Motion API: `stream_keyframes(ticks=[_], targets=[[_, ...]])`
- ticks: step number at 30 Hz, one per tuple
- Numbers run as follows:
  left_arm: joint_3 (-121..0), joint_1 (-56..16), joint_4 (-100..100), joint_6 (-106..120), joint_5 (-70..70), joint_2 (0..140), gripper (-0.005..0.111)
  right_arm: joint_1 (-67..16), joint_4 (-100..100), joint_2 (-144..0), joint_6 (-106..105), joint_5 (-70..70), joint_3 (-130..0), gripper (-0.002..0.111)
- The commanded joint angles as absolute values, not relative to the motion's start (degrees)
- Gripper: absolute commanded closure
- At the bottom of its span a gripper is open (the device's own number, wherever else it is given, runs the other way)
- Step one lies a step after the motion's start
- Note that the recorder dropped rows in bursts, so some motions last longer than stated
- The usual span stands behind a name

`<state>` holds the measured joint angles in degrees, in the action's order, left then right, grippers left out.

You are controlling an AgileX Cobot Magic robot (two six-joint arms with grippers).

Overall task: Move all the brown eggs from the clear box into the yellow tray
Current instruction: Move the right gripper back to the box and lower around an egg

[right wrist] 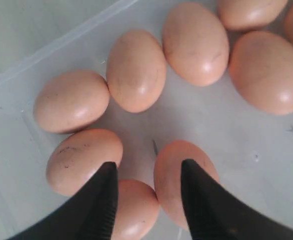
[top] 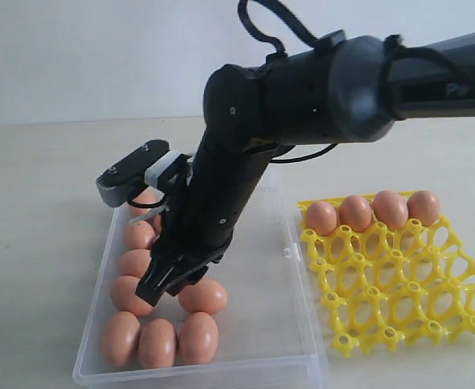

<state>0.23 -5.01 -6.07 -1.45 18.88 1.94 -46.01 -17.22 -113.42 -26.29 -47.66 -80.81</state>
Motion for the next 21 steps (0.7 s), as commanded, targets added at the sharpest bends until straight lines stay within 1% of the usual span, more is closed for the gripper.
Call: stream_keyframes(ticks=[1,5,12,21], targets=[[0.0,-5.2,-6.0,-1.7,18.1,2.0,0.107,-46.6,-16.8,-118.2,-26.9,-53.7,-85.3,0.056],[0.0,-5.2,-6.0,-1.7,18.1,2.0,0.107,-46.6,-15.9,-120.8,-26.9,-55.7,-88.0,0.057],[0.0,-5.2,-6.0,-1.7,18.1,2.0,0.107,-46.6,-10.6,-120.9,-26.9,-57.6,-90.6,0.057],[0.0,-5.2,-6.0,-1.7,18.1,2.0,0.107,-46.6,-7.5,-120.9,-26.9,-58.8,-91.2,0.057]])
